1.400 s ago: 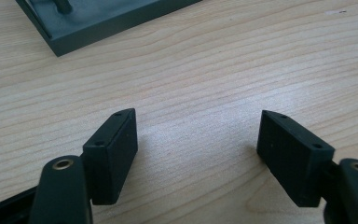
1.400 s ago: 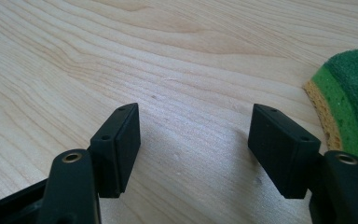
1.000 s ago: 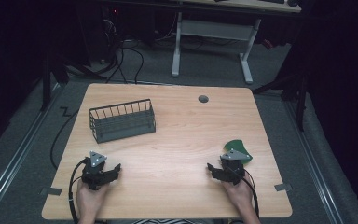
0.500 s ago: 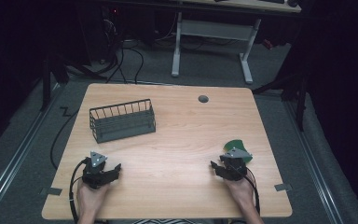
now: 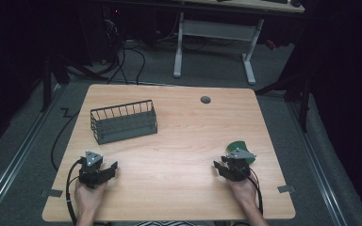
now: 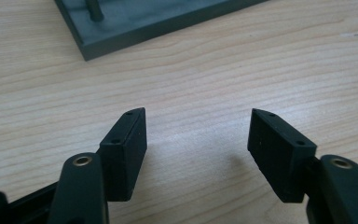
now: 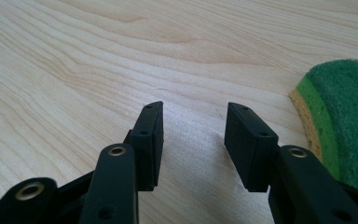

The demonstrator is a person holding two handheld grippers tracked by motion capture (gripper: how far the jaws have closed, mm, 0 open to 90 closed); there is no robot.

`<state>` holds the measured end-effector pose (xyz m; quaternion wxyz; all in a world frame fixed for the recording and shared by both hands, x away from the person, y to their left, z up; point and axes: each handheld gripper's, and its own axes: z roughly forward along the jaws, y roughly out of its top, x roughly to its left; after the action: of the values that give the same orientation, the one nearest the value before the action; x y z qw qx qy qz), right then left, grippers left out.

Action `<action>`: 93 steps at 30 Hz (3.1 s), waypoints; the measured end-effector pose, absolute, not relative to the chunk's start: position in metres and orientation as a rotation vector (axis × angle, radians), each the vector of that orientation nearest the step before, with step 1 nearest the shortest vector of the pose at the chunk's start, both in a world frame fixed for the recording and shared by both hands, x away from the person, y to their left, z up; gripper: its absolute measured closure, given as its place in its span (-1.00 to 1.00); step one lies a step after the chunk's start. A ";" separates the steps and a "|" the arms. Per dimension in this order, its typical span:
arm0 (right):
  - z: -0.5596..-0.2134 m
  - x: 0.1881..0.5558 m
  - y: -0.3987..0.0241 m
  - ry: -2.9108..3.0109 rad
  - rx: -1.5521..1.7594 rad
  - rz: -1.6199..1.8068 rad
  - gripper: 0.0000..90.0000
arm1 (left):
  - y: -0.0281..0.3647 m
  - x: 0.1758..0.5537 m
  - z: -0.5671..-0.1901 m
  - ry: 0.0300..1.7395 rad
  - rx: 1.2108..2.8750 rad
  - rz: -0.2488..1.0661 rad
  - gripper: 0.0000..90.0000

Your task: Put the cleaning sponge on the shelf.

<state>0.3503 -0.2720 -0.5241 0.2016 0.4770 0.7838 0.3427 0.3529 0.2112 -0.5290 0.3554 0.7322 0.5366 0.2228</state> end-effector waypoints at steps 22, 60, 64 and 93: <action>-0.477 0.419 -0.231 2.251 1.293 1.169 0.44 | 0.251 0.398 -0.491 1.499 1.837 0.616 0.06; -0.485 0.511 -0.086 2.457 1.136 1.091 0.47 | 0.246 0.441 -0.497 1.551 1.808 0.567 0.39; -0.489 0.515 -0.078 2.454 1.147 1.075 0.51 | 0.246 0.441 -0.497 1.545 1.802 0.559 0.44; -0.492 0.515 -0.071 2.471 1.098 0.996 0.92 | 0.246 0.440 -0.498 1.515 1.830 0.526 0.53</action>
<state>0.5151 -0.0708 -0.4923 0.1297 0.3778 0.8503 0.3427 0.4398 0.2456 -0.4976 0.3467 0.7054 0.5840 0.2026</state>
